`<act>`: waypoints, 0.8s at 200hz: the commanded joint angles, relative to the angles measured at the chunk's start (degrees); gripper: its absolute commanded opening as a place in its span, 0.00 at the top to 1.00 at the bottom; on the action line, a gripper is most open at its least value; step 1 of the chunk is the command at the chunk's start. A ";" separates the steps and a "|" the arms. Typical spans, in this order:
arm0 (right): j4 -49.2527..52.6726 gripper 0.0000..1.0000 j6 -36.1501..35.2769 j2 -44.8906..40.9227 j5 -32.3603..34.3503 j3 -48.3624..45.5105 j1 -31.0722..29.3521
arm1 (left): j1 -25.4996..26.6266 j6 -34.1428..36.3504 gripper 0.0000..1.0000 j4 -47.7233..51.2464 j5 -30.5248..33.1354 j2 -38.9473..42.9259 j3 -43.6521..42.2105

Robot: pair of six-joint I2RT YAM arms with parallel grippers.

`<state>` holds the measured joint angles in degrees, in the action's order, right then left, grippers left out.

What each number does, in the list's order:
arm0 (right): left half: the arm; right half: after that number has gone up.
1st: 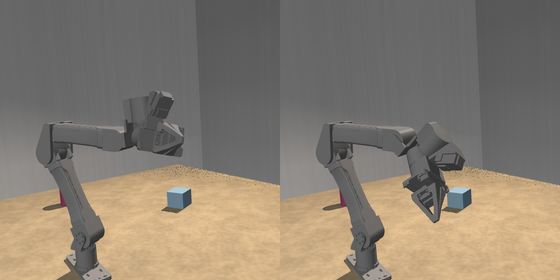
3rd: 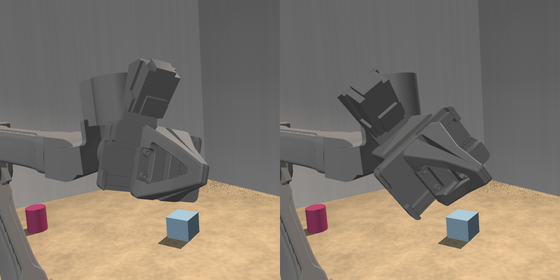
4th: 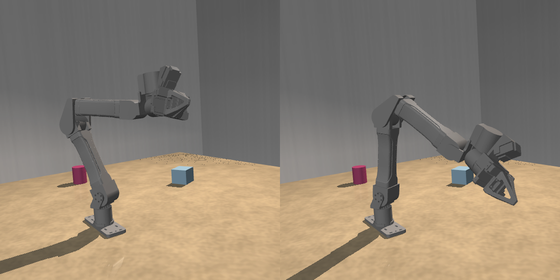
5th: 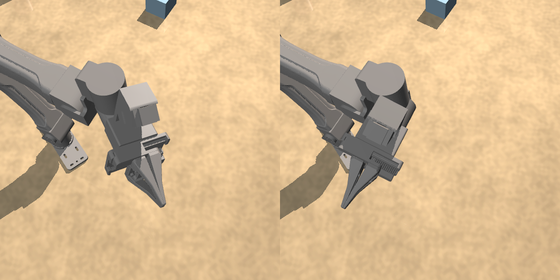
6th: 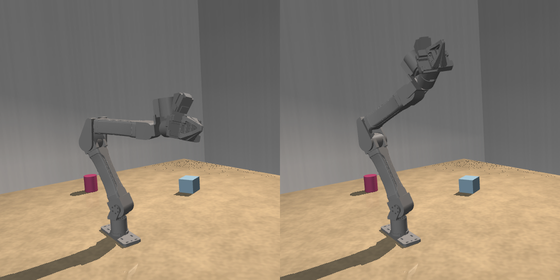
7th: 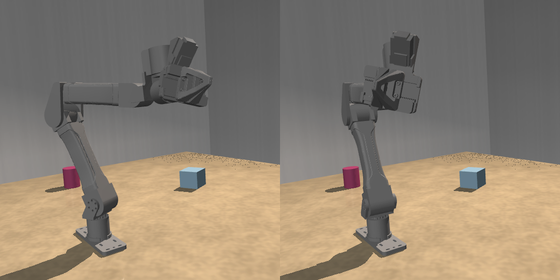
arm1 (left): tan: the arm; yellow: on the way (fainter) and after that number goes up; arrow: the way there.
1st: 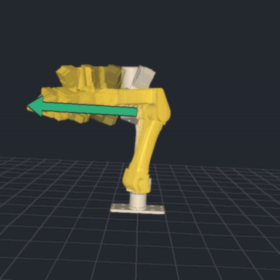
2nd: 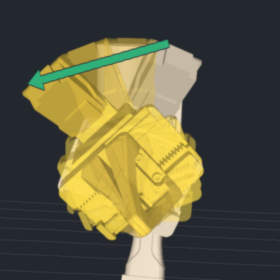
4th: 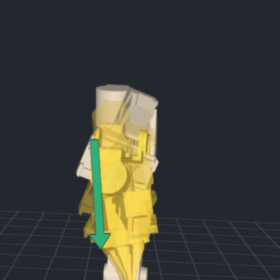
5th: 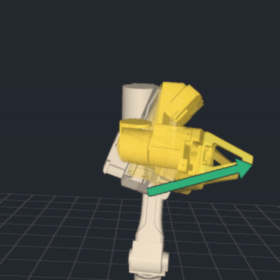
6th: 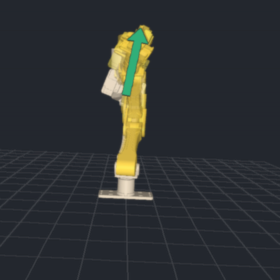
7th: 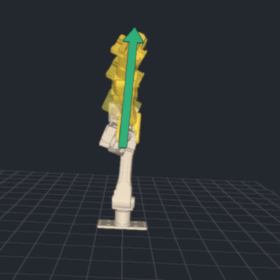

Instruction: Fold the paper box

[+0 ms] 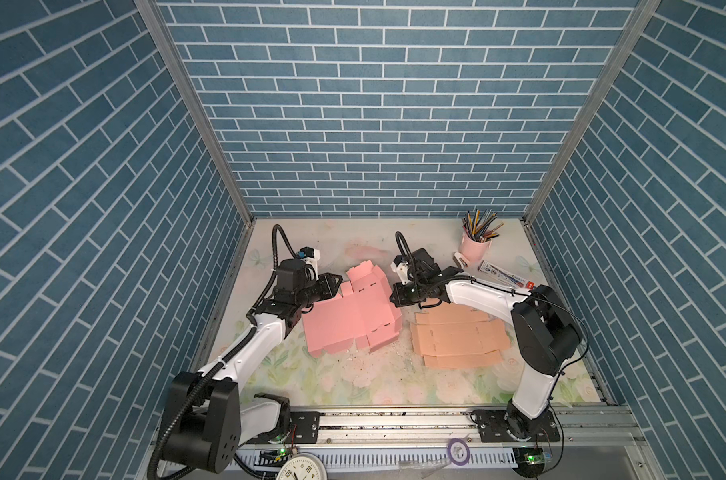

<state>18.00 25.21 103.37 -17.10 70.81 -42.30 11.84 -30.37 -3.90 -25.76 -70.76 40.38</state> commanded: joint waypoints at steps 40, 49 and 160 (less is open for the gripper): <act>10.75 1.00 -7.48 -5.04 7.39 2.65 -4.46 | 1.83 2.27 1.00 1.68 -0.26 -4.57 4.34; 12.00 1.00 -8.13 -5.22 8.73 3.37 -5.16 | 2.39 2.41 1.00 1.41 -0.26 -5.24 4.72; 14.83 1.00 -11.93 -7.92 13.92 4.56 -10.77 | 5.90 1.93 1.00 -2.65 -2.15 -15.43 10.79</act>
<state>31.73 16.25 97.45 -5.48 74.43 -51.83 16.75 -28.69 -4.54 -26.89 -83.92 48.93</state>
